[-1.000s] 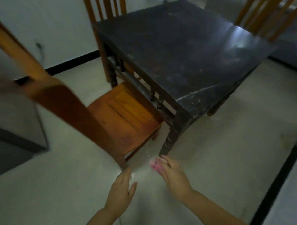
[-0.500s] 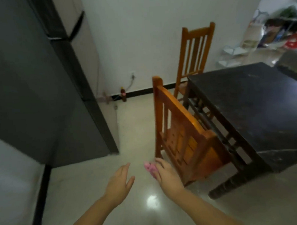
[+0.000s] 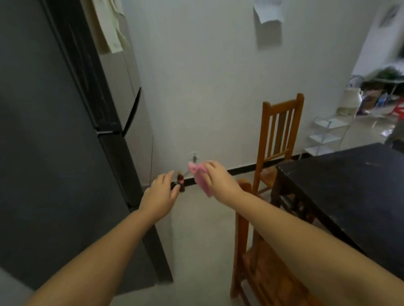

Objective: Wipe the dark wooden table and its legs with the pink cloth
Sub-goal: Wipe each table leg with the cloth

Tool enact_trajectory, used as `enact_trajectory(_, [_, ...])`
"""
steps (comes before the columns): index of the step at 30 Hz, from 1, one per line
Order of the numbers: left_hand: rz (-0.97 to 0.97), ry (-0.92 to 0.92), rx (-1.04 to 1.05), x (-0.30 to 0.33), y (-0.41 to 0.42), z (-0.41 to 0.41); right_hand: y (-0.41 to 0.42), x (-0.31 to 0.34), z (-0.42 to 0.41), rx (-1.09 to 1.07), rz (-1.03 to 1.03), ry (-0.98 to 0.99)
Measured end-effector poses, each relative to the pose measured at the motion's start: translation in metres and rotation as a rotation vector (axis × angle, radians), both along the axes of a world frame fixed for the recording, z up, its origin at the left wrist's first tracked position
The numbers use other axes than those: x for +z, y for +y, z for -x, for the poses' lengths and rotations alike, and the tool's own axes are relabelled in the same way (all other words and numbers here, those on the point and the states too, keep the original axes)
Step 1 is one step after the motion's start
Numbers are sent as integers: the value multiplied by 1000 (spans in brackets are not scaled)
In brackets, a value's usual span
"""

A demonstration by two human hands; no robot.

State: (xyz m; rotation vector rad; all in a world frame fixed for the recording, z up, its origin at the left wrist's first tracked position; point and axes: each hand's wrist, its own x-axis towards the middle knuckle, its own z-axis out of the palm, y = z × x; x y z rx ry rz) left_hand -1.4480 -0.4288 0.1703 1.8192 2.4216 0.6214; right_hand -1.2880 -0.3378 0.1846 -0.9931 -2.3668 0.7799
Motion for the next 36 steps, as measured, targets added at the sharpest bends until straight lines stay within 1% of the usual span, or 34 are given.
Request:
enact_trajectory(4, [-50,18,8,32,82,8,85,38,11,-37,-71,110])
enact_trajectory(6, [-37,52,-5,41,118,10,123,42,13,-49,-61,93])
enact_trajectory(11, [26,114,-49,37,193,13,193,20,6,-95,-37,16])
enact_trajectory(14, [84,85,-103,21,243,9,221,0,-7,-158,38,29])
enact_trajectory(17, [134,75,-201,-4,297,2,250,-29,-25,-217,88,-7])
enact_trajectory(21, [208,46,-362,-45,371,-10,297,-70,-46,-358,164,-46])
enact_trajectory(24, [265,33,-496,-78,432,-13,340,-97,-51,-448,176,-149])
enact_trajectory(28, [377,47,-667,-106,518,-8,395,-121,-42,-709,287,-37])
enact_trajectory(29, [405,48,-712,-110,536,-5,406,-124,-39,-753,309,-37])
enact_trajectory(33, [412,126,-895,-118,603,0,443,-130,-31,-849,352,-73])
enact_trajectory(36, [414,112,-981,-119,643,-10,466,-128,-37,-938,357,-66])
